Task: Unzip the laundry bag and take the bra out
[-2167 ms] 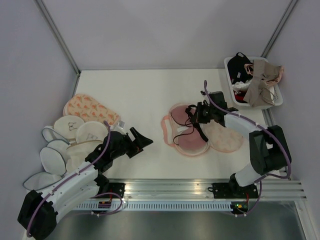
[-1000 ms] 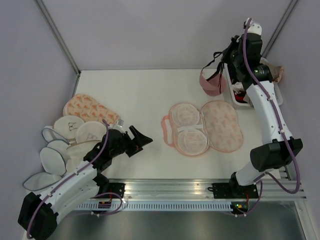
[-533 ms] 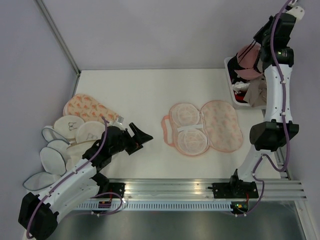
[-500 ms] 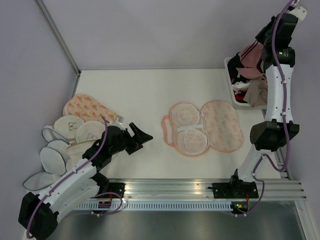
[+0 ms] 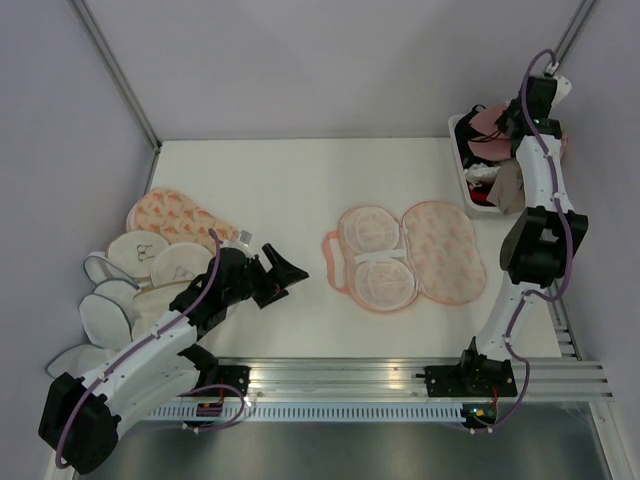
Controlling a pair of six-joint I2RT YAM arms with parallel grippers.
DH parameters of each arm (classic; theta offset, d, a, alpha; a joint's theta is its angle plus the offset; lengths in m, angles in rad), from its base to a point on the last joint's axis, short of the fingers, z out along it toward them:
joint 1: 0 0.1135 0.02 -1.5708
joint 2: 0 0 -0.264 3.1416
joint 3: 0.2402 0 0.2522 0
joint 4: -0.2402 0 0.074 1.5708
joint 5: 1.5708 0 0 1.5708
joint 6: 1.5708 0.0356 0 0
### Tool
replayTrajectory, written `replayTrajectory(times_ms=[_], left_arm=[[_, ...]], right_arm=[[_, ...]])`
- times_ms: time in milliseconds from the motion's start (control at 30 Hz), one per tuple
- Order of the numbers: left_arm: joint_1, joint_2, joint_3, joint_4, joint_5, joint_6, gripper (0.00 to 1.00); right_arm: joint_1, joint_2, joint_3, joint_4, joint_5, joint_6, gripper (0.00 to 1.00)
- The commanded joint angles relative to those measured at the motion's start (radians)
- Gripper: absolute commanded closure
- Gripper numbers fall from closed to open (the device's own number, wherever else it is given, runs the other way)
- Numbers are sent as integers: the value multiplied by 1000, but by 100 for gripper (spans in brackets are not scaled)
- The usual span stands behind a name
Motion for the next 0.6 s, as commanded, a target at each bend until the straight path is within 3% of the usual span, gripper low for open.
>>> replayTrajectory(times_ms=[0, 100, 200, 233, 300, 400, 433, 567], left_arm=[[8, -5, 1, 39, 25, 30, 5], [9, -8, -8, 50, 36, 27, 5], [11, -17, -28, 67, 47, 16, 5], [11, -22, -31, 67, 47, 10, 5], [11, -39, -40, 67, 47, 9, 5], [14, -60, -39, 64, 45, 9, 5], [14, -60, -36, 62, 45, 9, 5], [14, -63, -16, 53, 52, 13, 5]], right_arm=[[3, -30, -79, 8, 87, 54, 100], [3, -38, -92, -29, 140, 82, 100], [3, -29, -61, -63, 144, 74, 89], [3, -35, -73, -54, 140, 68, 73], [3, -69, -85, -15, 112, 56, 53], [3, -113, -43, -9, 10, 35, 7], [3, -113, -26, -9, 9, 34, 2], [6, -170, 40, -61, -43, 34, 2]])
